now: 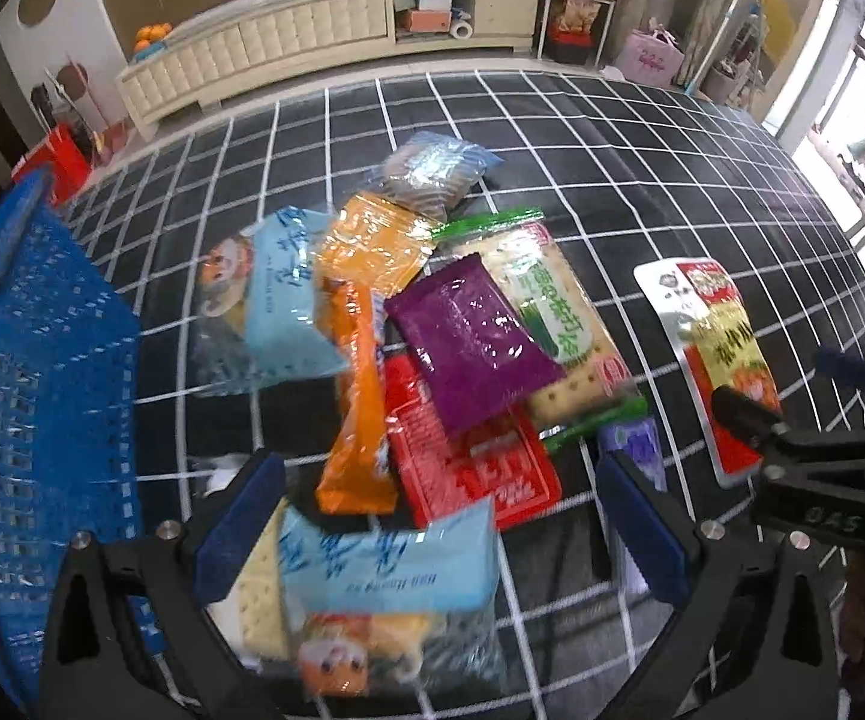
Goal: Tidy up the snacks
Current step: 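Grasp the purple Doublemint pack with the left tool while the right tool grasps the red-yellow pouch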
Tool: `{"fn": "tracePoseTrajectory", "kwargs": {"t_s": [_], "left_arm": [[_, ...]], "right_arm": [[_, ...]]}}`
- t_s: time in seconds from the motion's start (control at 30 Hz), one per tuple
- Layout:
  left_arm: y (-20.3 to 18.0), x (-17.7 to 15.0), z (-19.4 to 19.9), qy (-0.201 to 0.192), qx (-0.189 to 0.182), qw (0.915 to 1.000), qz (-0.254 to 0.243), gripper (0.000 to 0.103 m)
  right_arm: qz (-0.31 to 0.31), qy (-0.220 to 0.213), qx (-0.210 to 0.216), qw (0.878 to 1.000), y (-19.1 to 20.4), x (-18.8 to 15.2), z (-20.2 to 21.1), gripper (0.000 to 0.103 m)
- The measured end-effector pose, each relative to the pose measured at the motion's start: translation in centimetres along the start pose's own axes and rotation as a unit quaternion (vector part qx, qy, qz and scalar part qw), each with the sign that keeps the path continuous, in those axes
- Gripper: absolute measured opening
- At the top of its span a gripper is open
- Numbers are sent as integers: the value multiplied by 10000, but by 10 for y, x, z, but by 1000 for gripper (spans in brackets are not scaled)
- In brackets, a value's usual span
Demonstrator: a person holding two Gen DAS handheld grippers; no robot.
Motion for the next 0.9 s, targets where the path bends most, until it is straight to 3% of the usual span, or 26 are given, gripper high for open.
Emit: {"fn": "tracePoseTrajectory", "kwargs": {"t_s": [0.17, 0.4, 0.43, 0.47, 0.53, 0.57, 0.73, 0.9], "left_arm": [[6, 7, -21, 252, -243, 9990, 264, 102], [20, 6, -28, 328, -145, 9987, 373, 103], [22, 4, -25, 312, -109, 9988, 359, 103], [25, 3, -23, 292, -87, 9990, 338, 103], [29, -1, -17, 250, -8, 9992, 296, 103], [32, -3, -14, 235, 24, 9993, 279, 103], [37, -15, 3, 235, 48, 9994, 255, 103], [26, -25, 14, 273, -122, 9994, 169, 103]], "right_arm": [[65, 79, -102, 9999, -4, 7, -21, 101], [73, 100, 127, 9998, -2, 7, -22, 91], [123, 51, 154, 9998, 1, 6, -18, 81], [182, 4, 165, 9997, 5, 4, -14, 64], [213, 21, 163, 9996, 11, 2, -7, 49], [238, 25, 141, 9996, 13, 0, -4, 47], [97, -15, 254, 9996, 18, -13, 2, 45], [-138, -376, 280, 9988, 10, -31, 31, 45]]}}
Point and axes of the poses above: each gripper's, at about its wrist camera, not at the fingertips, and z roughly against the way its jaws point, y to its left, x to its top, the point moved 3 cm from there along -z, roughly the way its jaws point, and after that the axes turned 2 degrees about -z, right-handed, at the moved point
